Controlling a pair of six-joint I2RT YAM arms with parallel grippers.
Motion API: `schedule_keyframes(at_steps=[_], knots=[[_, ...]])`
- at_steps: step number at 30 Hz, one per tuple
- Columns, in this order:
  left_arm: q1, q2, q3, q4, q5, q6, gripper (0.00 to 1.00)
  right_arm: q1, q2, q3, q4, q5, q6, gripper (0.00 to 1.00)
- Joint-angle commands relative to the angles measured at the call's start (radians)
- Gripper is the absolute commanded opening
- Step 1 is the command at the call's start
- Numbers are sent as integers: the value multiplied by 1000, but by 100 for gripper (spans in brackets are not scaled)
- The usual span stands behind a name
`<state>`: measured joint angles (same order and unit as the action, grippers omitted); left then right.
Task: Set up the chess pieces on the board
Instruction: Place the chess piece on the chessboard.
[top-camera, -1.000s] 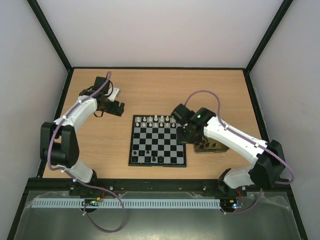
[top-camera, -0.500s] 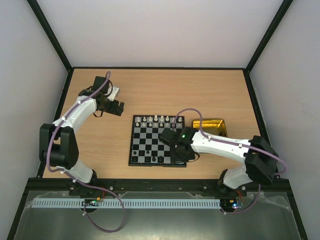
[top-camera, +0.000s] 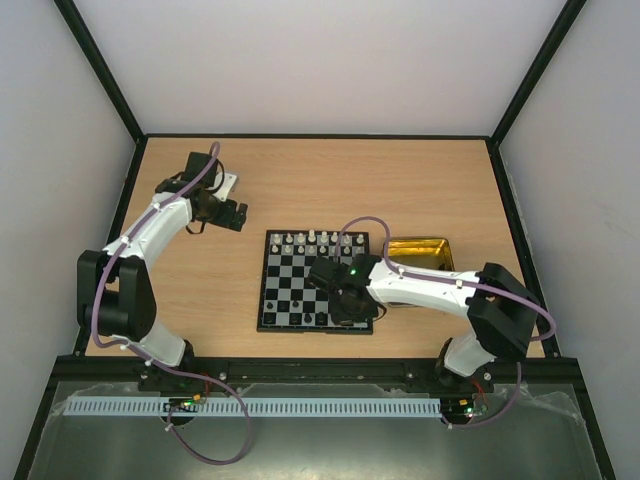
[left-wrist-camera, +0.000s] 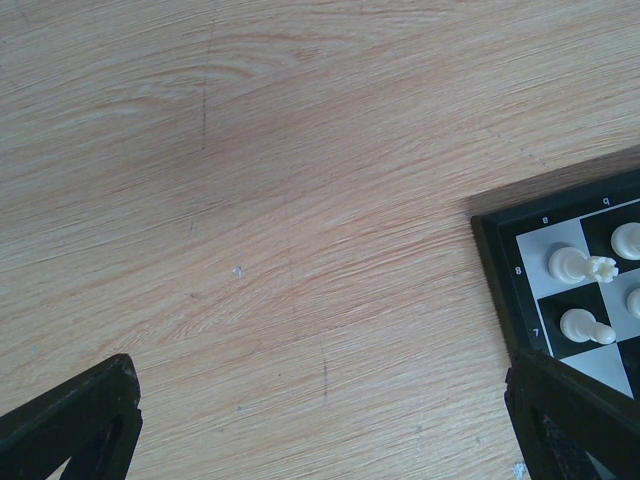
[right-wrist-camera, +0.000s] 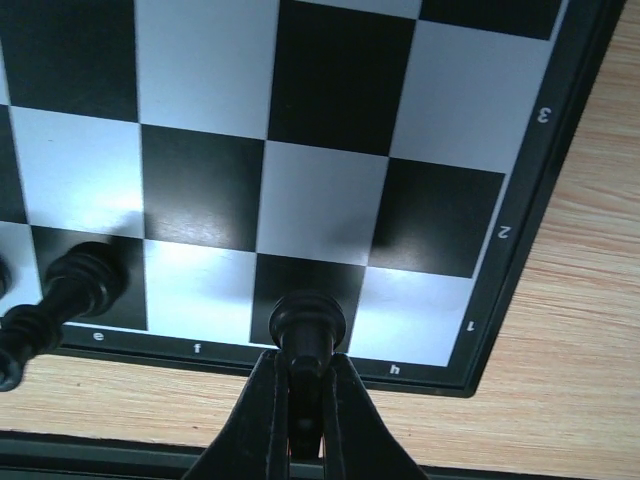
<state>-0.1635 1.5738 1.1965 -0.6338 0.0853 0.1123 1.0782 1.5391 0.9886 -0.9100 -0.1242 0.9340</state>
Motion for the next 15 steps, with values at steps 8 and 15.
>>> schedule_keyframes(at_steps=[8, 15], knots=[[-3, -11, 0, -6, -1, 7, 99, 17, 56, 35, 19, 3, 17, 2], [-3, -8, 0, -4, 1, 7, 99, 17, 74, 40, 21, -8, 8, 2]])
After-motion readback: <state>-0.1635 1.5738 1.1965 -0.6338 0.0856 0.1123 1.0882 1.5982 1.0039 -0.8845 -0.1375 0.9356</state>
